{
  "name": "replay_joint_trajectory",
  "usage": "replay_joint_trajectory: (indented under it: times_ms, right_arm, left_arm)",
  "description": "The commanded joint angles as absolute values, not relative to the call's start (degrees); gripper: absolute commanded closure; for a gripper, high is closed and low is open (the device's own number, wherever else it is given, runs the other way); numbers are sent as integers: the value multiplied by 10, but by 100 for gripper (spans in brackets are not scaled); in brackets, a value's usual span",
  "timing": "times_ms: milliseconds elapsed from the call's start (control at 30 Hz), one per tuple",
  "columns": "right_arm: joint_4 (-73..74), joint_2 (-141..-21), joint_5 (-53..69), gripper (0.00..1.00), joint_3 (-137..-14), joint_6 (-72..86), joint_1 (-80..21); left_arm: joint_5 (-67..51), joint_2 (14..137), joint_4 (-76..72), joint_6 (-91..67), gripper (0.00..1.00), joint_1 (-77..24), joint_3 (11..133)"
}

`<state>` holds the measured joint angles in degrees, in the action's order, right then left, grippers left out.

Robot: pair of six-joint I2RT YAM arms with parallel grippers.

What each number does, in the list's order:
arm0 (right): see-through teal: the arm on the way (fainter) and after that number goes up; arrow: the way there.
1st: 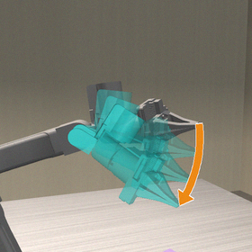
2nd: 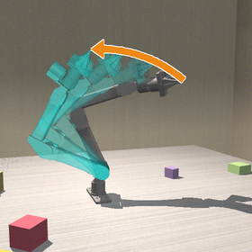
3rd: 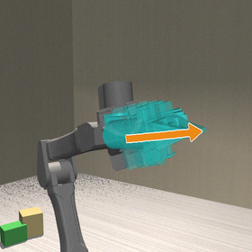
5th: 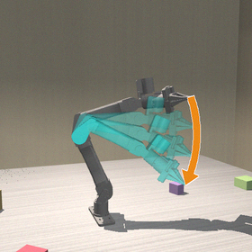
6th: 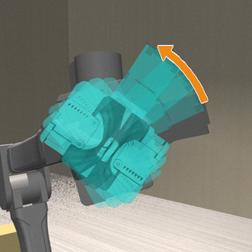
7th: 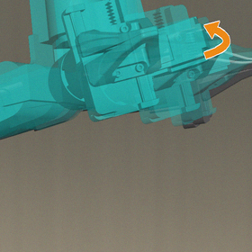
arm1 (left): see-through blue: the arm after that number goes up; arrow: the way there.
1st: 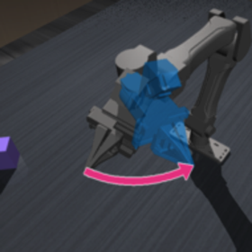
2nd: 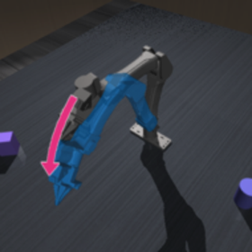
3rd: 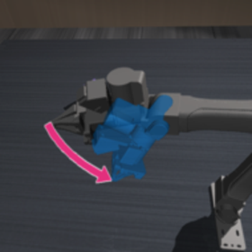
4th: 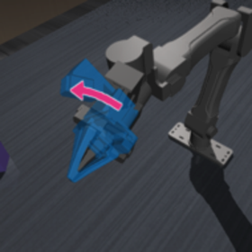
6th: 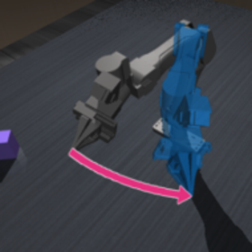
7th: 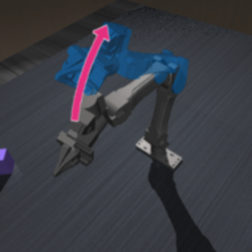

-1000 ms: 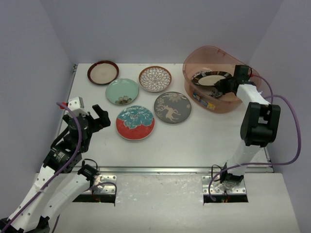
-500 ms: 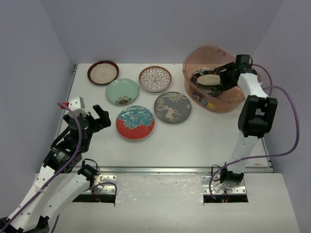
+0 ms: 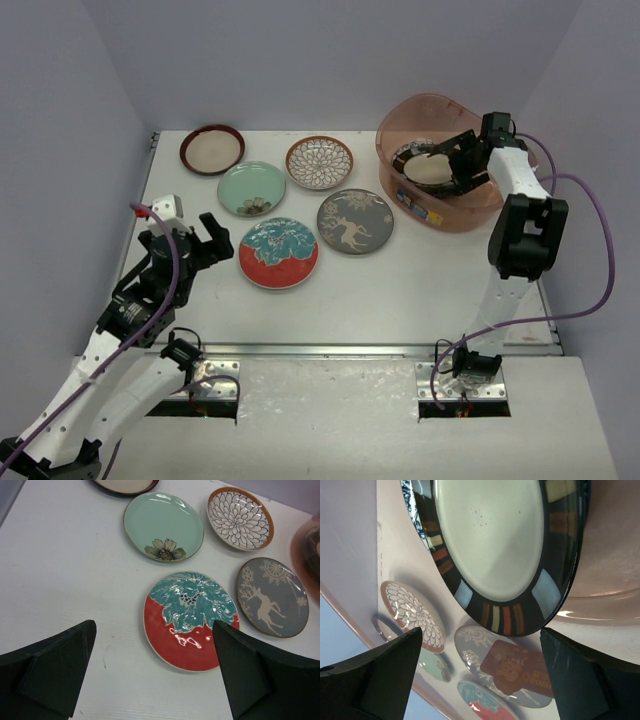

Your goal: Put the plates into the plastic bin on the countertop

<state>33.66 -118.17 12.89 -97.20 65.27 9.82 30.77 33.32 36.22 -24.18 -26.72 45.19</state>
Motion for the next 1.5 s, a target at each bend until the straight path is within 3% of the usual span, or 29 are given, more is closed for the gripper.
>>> replay_joint_trajectory:
  times_ms: [0,233,400,733,900,967,1067,1267,1467]
  right_arm:
    - [332,-1202,171,1,-1045,619,98]
    - [398,-1260,185,1,-1146,592,99]
    - [396,-1242,183,1,-1141,561,98]
    - [363,-999,61,1,-1161,408,-9]
    - [300,-839,182,1,-984,387,-68]
    - [175,-770,284,1,-782,434,-87]
    - [83,-720,268,1,-595,493,-149]
    - [-106,-834,255,1,-470,561,-300]
    - [-186,-968,184,1,-463,616,-387]
  left_arm:
    - [287,365,333,-229,0,-273,452]
    - [294,369,342,-232,0,-274,454]
    - [305,345,334,-234,0,-274,447]
    - [329,393,354,-249,0,-272,460]
    - [337,391,349,-250,0,-255,462]
    - [333,395,346,-247,0,-238,463]
    - [324,398,343,-245,0,-217,460]
    - [323,392,343,-246,0,-215,456]
    - [314,374,340,-244,0,-215,453]
